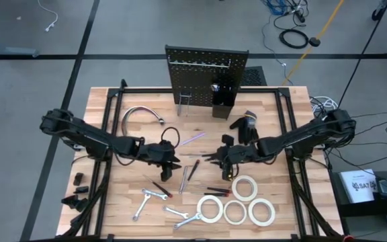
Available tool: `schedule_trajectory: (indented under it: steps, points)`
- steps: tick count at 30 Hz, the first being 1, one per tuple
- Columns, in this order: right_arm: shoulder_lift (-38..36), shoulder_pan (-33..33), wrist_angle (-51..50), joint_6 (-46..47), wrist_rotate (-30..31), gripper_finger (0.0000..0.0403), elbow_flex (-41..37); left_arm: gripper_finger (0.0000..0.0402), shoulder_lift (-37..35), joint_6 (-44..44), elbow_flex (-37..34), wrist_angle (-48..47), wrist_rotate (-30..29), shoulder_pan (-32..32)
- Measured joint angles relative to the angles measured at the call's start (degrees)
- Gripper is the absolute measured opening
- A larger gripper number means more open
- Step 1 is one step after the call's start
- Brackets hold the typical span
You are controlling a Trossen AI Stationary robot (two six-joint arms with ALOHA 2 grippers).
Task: Hang tools onto peg board
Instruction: Put the silver pen into the black bin on the peg board
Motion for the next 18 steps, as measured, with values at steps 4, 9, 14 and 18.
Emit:
schedule_trajectory:
  steps: [4, 9, 14, 18]
  points:
    - [2.00, -0.13, -0.03, -4.18, -2.91, 0.0105, -0.02, 0.0137, 5.77, -2.19, 3.87, 3.70, -1.48, -0.48]
    - [1.33, -0.13, -2.15, -0.13, -2.60, 0.0105, -0.02, 0.0137, 13.95, -9.49, 10.80, -0.01, -4.29, -0.33]
    - [0.32, -0.11, -5.14, 1.00, -2.76, 0.0105, 0.00, 0.0137, 20.00, -9.78, 19.23, -12.66, -5.33, -0.65]
    - [0.02, -0.11, -7.51, 2.39, -2.80, 0.0105, 0.00, 0.0137, 21.69, -12.39, 25.06, -26.48, -8.77, -1.15]
